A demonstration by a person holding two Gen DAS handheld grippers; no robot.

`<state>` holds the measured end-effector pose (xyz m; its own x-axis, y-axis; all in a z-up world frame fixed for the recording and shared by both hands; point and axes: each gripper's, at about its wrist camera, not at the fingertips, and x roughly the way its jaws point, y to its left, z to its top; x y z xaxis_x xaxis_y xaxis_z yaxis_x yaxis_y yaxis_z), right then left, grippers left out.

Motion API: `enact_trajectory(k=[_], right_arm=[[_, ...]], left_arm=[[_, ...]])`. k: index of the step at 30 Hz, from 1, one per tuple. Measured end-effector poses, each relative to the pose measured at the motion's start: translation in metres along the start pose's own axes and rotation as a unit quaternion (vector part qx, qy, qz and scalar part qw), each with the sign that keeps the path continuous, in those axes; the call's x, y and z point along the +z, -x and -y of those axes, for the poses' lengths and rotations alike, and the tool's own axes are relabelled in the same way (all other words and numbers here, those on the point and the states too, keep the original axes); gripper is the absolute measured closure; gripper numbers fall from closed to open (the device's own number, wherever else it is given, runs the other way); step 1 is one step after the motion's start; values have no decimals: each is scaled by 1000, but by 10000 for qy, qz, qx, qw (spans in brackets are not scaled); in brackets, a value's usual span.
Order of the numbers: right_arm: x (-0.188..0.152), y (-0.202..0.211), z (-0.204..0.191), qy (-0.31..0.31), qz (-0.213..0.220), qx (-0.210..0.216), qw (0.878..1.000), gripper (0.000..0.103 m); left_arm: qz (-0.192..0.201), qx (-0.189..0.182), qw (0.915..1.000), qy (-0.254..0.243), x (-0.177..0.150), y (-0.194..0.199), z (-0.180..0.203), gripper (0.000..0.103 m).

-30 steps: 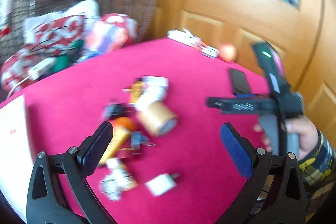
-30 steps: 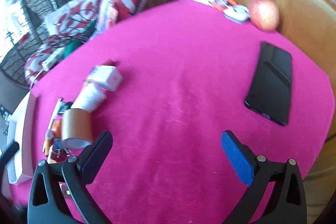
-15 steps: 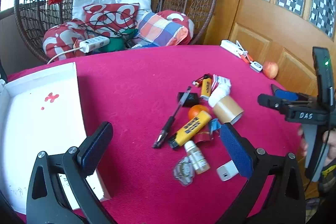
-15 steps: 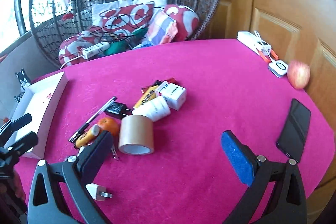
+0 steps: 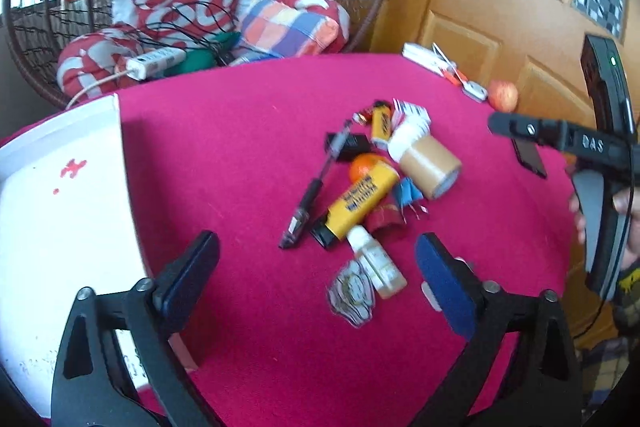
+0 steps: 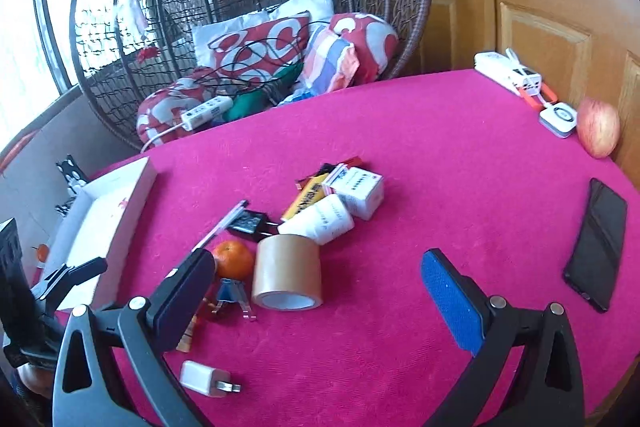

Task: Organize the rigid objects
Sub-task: 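Grasp the brown tape roll with the right tool while the left tool approaches the pile, then grasp the black pen with the left tool while the right tool lifts the tape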

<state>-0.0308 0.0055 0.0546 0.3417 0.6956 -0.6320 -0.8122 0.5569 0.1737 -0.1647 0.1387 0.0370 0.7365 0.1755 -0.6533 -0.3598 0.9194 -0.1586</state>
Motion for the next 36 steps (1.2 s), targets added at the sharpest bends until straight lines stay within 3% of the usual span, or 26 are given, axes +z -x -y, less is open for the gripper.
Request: enact_trajectory(k=[2, 4, 10, 12, 17, 19, 26, 31, 36], right_arm=[[-1, -1, 1, 45, -14, -52, 10000, 0], [-4, -2, 2, 70, -70, -84, 9999, 0], [-13, -11, 11, 55, -238, -48, 9997, 1], [-15, -15, 9, 163, -308, 37, 9994, 9], [-19, -33, -3, 362, -623, 339, 9968, 30], [-19, -37, -7, 411, -634, 385, 9964, 30], [-6, -62, -15, 304, -791, 566, 9948, 36], [-11, -79, -20, 301, -1100, 556, 9919, 47], [-16, -73, -14, 291, -1073, 596, 9920, 51]], left_arm=[[-108, -35, 9999, -32, -2, -4, 5, 9], [-252, -31, 9996, -88, -3, -11, 11, 18], [-409, -20, 9990, -192, 10, -28, 17, 19], [-404, -45, 9988, -280, 21, -35, 16, 19], [-540, -261, 9971, -472, 39, -50, 15, 39], [-602, -304, 9962, -555, 41, -53, 14, 46], [-737, -339, 9941, -717, 36, -60, 14, 48], [-815, -545, 9911, -896, 41, -63, 20, 67], [-885, -609, 9889, -1025, 42, -63, 23, 69]])
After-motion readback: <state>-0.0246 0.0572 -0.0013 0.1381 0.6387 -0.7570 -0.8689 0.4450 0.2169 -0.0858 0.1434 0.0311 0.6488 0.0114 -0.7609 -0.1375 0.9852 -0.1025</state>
